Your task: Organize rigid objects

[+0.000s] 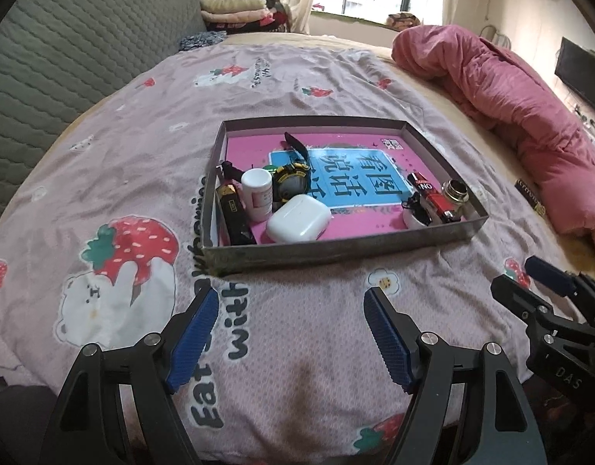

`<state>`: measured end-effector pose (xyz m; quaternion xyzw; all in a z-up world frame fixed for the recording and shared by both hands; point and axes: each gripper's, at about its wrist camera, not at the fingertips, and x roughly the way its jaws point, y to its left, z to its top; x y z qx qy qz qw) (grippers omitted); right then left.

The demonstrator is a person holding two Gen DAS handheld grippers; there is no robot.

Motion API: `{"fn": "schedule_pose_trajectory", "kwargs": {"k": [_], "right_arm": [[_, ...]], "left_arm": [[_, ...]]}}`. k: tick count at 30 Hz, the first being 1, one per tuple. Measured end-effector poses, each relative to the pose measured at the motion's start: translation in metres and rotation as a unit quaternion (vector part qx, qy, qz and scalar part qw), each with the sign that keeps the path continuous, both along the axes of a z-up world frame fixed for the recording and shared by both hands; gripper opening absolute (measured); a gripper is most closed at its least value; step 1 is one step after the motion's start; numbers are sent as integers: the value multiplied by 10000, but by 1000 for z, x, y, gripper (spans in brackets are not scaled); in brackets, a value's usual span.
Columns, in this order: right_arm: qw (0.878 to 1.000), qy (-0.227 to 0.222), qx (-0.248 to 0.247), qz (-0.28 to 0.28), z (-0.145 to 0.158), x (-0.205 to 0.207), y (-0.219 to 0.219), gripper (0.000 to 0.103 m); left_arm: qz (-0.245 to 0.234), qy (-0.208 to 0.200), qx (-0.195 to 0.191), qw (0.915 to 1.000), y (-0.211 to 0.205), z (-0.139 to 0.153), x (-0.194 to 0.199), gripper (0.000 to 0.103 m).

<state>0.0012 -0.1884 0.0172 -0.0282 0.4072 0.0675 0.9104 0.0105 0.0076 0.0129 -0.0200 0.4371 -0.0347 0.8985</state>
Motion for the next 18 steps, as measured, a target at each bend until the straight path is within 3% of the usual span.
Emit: {"fn": "schedule_pose_trajectory", "kwargs": {"k": [10, 18], "right_arm": [[9998, -45, -69, 177, 4, -8, 8, 63], [9996, 30, -38, 276, -1, -8, 11, 63]], "left_arm": [[-158, 79, -74, 9998, -12, 7, -17, 78], [12, 219, -218, 9995, -9, 1, -16, 78]]}}
